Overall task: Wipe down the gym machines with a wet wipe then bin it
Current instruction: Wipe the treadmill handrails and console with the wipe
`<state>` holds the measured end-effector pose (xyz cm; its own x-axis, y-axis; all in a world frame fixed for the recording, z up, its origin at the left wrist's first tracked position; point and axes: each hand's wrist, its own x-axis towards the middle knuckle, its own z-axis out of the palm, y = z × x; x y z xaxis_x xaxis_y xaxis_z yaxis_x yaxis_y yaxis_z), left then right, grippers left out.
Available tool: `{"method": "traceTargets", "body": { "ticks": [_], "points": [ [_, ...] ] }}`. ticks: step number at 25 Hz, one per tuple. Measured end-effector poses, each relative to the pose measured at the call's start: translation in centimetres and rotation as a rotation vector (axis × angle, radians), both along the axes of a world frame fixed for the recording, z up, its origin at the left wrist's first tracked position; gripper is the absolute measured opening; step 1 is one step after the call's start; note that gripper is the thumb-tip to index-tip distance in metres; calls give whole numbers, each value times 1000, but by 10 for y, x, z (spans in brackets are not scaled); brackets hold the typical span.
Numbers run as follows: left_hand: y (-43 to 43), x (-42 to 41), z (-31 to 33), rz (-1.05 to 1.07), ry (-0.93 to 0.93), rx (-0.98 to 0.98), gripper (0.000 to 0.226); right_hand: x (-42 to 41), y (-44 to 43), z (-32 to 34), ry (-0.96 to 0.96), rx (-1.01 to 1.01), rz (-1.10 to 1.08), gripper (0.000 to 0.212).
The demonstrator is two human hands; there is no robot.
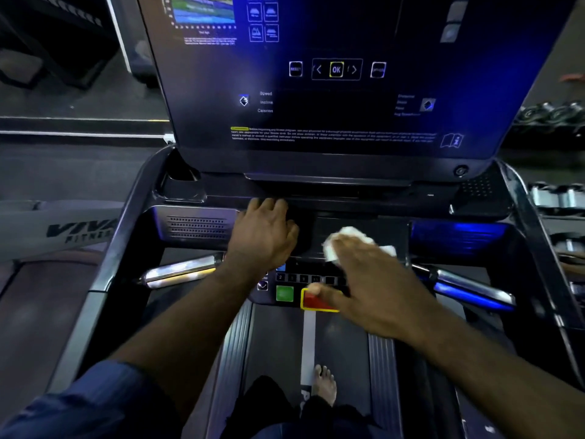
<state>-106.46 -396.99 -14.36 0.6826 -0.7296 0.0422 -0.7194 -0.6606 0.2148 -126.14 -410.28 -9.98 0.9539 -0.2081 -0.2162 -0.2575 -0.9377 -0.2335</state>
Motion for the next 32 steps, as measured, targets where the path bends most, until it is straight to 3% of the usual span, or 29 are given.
{"method": "traceTargets", "body": {
  "ticks": [2,6,9,14,17,19,23,28,32],
  "points": [
    [2,-1,2,-16,3,13,34,-15,-23,-9,46,-150,-148,115],
    [2,-3,2,-75,12,-4,27,13,-57,-32,8,24,-296,121],
    [4,0,0,-58,53,-22,26,-6,-53,-39,-35,38,-277,116],
    [4,1,-2,-12,101,-78,32,8,-53,-37,-8,113,-499,127],
    [15,6,8,123,372,-368,23,17,-28,-32,11,-34,-375,127],
    [36,9,14,214,453,-517,17,33,-5,-28,19,8,-229,120],
    [90,9,10,335,424,-434,15,87,40,-16,-21,217,91,107],
    [129,24,5,449,629,-504,20,87,38,-33,-134,327,270,88],
    [141,44,9,361,545,-408,28,149,51,-28,10,364,334,82]
  ]
}}
